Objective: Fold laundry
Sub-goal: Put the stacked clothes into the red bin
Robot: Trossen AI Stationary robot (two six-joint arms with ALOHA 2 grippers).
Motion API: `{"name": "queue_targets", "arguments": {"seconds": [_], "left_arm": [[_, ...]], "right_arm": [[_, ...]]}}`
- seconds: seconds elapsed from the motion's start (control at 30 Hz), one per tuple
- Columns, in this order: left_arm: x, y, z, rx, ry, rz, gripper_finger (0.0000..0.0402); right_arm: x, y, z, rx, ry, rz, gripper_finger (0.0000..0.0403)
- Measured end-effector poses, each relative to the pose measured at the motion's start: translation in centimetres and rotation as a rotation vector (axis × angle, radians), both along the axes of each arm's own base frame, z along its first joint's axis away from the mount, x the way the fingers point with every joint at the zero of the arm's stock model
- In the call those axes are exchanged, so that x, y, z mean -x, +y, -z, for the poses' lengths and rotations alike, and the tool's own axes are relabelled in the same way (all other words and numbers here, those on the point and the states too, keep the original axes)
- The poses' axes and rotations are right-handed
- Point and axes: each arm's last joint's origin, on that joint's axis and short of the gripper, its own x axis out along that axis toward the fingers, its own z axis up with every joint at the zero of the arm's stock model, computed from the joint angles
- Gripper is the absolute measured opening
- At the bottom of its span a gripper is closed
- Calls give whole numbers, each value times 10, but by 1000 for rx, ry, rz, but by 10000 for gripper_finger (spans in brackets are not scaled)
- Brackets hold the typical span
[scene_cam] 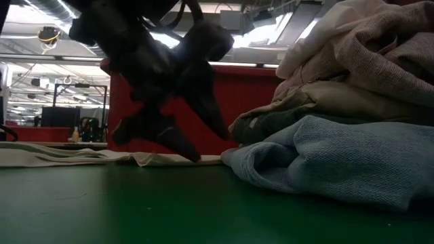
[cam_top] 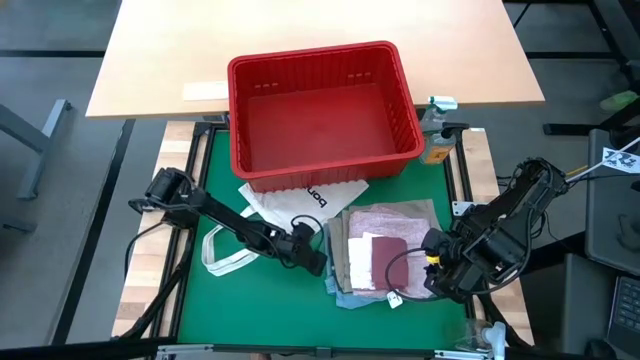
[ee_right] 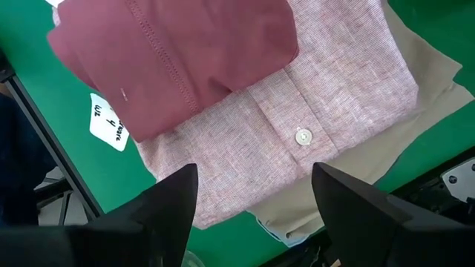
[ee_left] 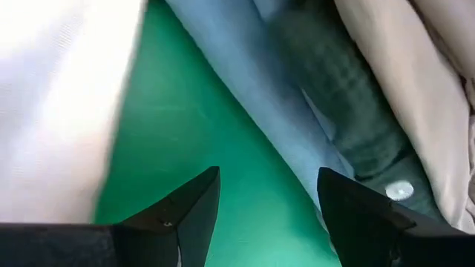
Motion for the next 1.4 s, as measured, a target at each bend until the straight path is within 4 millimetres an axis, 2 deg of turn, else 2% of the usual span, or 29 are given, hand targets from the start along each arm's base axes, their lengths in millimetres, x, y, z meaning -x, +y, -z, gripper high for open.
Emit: {"name": "queue_targets", "arguments": {"seconds": [0.27,0.6,0.77,1.03,1.4], "left_arm": [[-15,-12,24,54,-111,-11,220],[-22,-6,29,67,-151,-29,216],[-22,-6,29,45,-152,-13,164],[-23,-5,30,31,-156,-22,15],[-9,-6,25,62,-2,68,3]], "right_arm": [[0,0,0,-3,-3,0,266],[-1,1,0,-6,-6,0,266],[-1,1,0,-7,-6,0,266],[1,0,-2,-30,-4,-4,266],[17,-18,-19,-80,-60,52,266]]}}
